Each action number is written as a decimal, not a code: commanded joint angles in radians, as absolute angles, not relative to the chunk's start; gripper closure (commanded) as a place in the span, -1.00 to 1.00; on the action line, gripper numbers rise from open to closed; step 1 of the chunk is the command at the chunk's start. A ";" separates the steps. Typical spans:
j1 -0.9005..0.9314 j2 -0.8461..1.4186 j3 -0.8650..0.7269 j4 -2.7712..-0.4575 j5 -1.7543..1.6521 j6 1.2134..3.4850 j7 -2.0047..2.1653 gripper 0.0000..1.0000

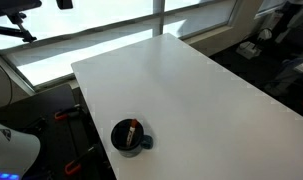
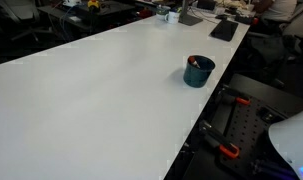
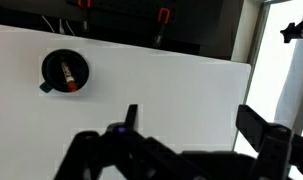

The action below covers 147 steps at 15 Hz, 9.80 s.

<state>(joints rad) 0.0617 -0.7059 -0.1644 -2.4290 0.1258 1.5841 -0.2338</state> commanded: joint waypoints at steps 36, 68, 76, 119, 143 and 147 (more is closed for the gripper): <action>-0.045 -0.167 -0.154 -2.250 0.143 1.588 -0.251 -1.00; -0.121 0.012 -0.155 -2.262 0.143 1.600 -0.242 -1.00; -0.113 0.046 -0.146 -2.249 0.129 1.593 -0.231 -1.00; -0.211 0.468 -0.129 -2.027 0.127 1.604 -0.236 -1.00; -0.268 0.575 -0.137 -1.972 0.122 1.602 -0.231 -1.00; -0.268 0.576 -0.136 -1.972 0.122 1.605 -0.233 -1.00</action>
<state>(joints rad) -0.2616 0.5757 -0.1425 -1.9745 0.1250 1.6036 -0.2332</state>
